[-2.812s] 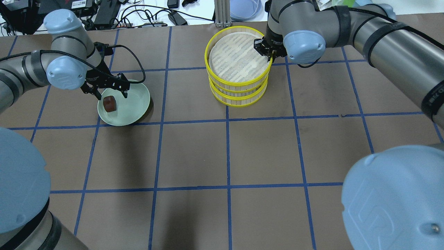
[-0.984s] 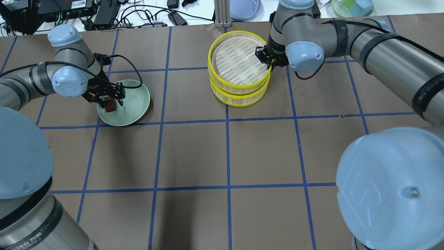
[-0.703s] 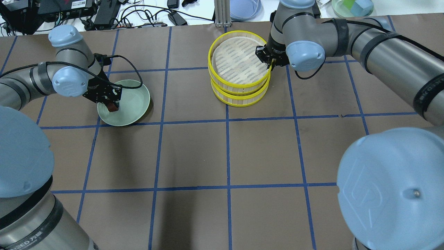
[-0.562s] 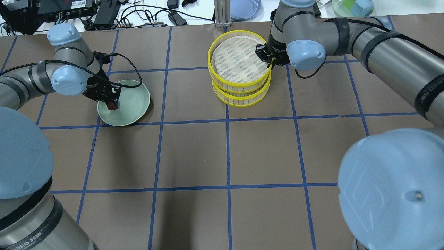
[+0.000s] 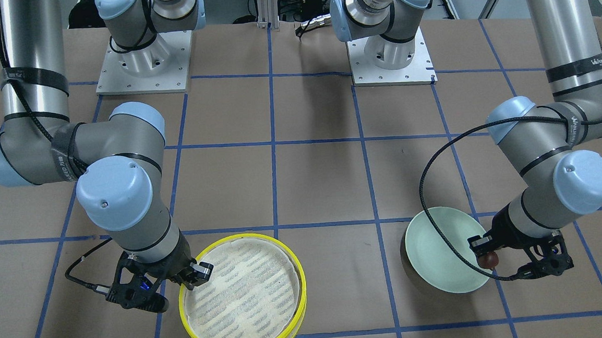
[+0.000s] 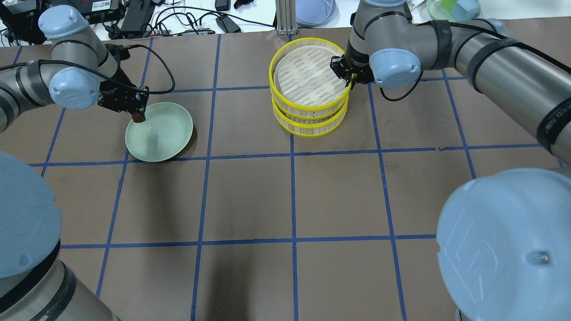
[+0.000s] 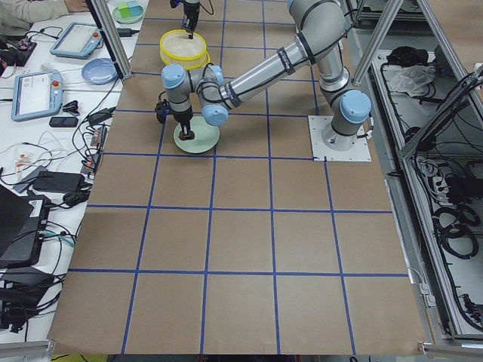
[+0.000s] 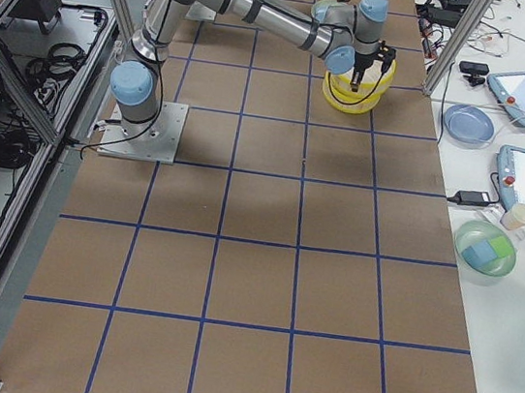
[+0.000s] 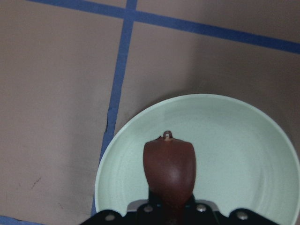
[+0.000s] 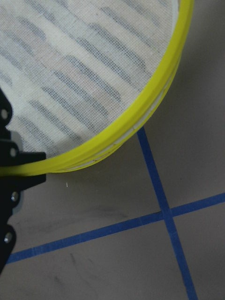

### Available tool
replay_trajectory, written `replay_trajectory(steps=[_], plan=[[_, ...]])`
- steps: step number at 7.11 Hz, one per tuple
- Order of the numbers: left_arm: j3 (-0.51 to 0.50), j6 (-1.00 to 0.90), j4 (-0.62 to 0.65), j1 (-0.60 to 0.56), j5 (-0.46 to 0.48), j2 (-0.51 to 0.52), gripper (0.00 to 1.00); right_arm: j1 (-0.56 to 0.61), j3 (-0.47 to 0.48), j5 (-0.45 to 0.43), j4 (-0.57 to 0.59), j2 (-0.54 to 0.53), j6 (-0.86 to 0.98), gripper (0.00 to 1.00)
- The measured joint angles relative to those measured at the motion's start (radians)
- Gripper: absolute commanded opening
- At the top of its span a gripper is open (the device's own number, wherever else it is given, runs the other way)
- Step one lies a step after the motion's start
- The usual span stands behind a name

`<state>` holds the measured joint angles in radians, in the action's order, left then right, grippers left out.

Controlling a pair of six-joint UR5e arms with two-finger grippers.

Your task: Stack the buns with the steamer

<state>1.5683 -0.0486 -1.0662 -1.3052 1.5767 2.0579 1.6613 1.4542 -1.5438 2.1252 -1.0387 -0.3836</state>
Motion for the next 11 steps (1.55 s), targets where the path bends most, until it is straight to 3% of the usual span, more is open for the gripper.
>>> replay_trajectory(steps=[2,6,9,11], plan=[[-0.013,0.098,-0.04,-0.027,-0.01,-0.055,0.0,0.0,0.001,-0.012,-0.01,0.003,-0.001,0.0],[-0.122,0.212,-0.339,-0.065,0.025,-0.203,0.0,0.0,0.004,-0.009,-0.011,0.007,-0.001,0.0],[-0.114,0.255,-0.366,-0.074,0.031,-0.221,0.0,0.0,0.008,-0.002,-0.013,0.004,0.0,0.0],[-0.102,0.255,-0.364,-0.075,0.034,-0.224,0.0,0.0,0.01,0.0,-0.013,0.0,0.002,0.27]])
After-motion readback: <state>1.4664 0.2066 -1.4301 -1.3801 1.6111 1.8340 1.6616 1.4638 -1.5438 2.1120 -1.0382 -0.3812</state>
